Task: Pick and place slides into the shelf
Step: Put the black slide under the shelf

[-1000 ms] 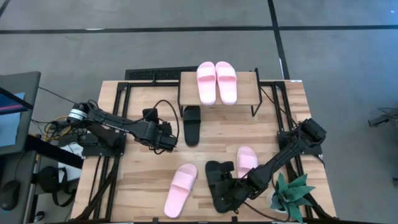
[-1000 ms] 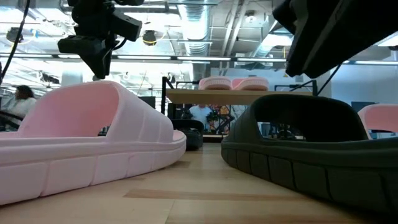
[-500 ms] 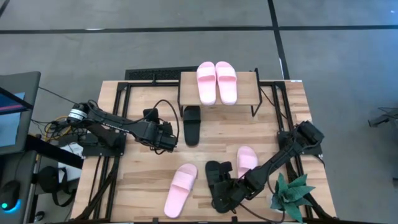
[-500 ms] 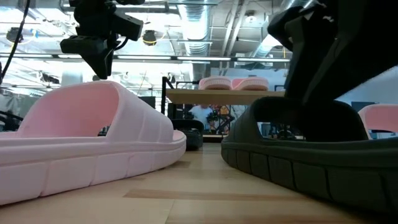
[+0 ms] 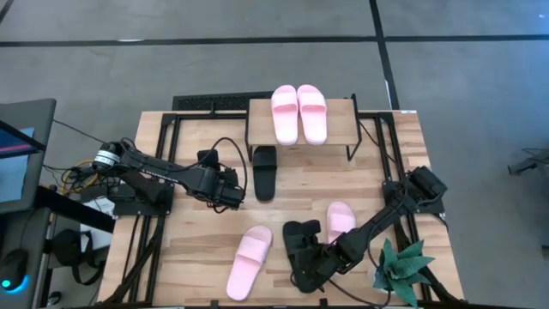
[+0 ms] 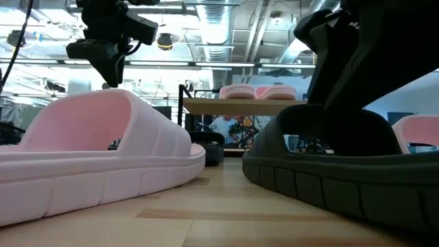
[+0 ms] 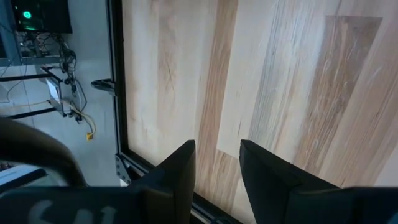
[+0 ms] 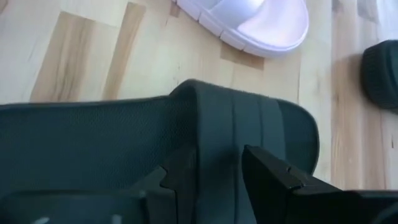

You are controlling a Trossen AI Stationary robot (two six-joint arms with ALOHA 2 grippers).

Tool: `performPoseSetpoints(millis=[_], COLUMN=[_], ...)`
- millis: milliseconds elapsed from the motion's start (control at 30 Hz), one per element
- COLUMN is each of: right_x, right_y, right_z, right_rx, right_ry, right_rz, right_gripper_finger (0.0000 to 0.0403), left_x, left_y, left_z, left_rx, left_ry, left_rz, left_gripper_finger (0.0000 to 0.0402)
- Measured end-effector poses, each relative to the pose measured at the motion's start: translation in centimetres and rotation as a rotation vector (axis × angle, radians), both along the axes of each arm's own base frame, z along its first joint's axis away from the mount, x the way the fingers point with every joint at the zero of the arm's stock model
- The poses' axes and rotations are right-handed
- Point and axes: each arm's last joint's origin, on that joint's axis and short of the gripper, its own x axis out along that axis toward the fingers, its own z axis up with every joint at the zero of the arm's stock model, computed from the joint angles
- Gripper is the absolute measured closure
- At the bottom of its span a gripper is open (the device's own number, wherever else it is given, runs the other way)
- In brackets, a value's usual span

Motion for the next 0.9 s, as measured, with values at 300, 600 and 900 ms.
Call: performPoseSetpoints(millis=[300,600,900], right_x=[0.10,0.24,0.27], right_y=[0.05,-0.15,-0.51], right_z=[-1.04,-0.97,-0.37], right_rx=[-0.022,-0.026,-0.071], right_ry=[0.027,0.026,0.015], right_rz=[-0.002,-0.008,-0.046], right_gripper_finger=[0.0286,0.0387,0.0397], left_x=[0.00,0.00,0.04], left_y=[0.00,0.00,0.33], left_z=[0.00,0.00,-0.01], left_rx=[0.000,-0.002,-0.008], left_ry=[0.000,0.000,0.001], left_rz=[0.000,0.000,0.015], left_gripper_finger=[0.0286,0.0286,0.0286])
